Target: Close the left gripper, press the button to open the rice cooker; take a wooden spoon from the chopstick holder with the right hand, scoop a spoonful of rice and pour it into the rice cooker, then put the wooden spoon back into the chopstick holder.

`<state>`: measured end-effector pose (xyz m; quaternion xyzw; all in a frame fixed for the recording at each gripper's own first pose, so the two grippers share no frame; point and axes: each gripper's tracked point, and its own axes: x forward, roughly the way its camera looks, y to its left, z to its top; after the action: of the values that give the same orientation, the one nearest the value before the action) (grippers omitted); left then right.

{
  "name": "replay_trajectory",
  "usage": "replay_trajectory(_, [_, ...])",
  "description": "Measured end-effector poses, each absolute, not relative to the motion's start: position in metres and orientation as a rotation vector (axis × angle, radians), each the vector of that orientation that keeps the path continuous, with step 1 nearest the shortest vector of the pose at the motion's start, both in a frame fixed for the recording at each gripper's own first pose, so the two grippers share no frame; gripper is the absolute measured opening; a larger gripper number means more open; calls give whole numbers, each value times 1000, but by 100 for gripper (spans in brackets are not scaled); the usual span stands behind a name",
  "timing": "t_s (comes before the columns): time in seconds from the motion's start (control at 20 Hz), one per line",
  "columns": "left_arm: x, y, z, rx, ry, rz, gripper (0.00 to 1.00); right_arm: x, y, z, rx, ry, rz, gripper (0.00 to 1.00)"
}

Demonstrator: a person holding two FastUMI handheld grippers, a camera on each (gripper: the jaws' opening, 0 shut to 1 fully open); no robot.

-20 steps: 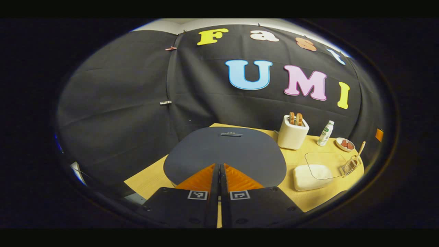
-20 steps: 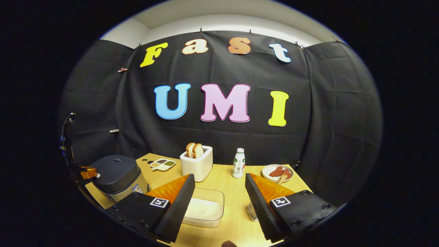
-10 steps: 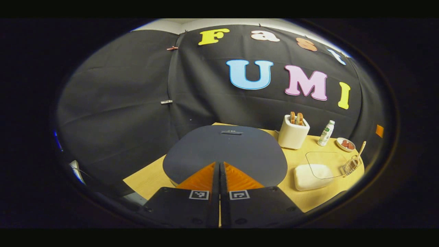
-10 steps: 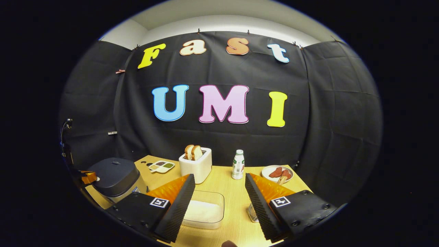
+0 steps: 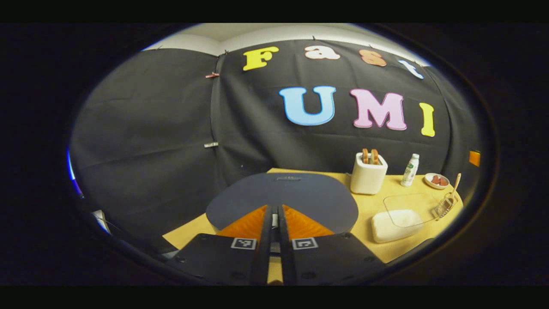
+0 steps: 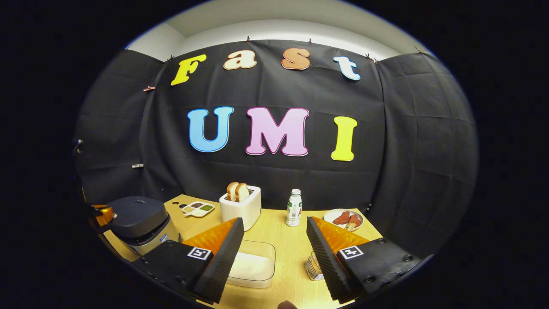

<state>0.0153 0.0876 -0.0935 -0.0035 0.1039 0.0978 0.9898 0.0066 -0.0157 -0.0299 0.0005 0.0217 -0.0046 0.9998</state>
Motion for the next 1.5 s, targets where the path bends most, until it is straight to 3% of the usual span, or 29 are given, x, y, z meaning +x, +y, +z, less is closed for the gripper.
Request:
replay_trajectory(0.15, [18, 81, -59, 10, 120, 188, 43, 8, -30, -34, 12, 51, -34, 92])
replay_trajectory(0.3, [16, 75, -36, 38, 68, 195, 56, 11, -46, -40, 25, 66, -63, 92])
replay_trajectory(0.75, [0, 56, 12, 106, -61, 190, 60, 25, -95, -62, 53, 115, -146, 92])
replay_trajectory(0.9, [-4, 46, 9, 78, -43, 181, 57, 34, -110, -71, 67, 135, -162, 92])
replay_trajectory(1.15, [-12, 33, -2, 44, 1, 173, 67, 56, -136, -86, 90, 165, -184, 92])
replay_trajectory(1.5, [-17, 20, -7, 11, 44, 195, 67, 92, -169, -114, 110, 219, -207, 92])
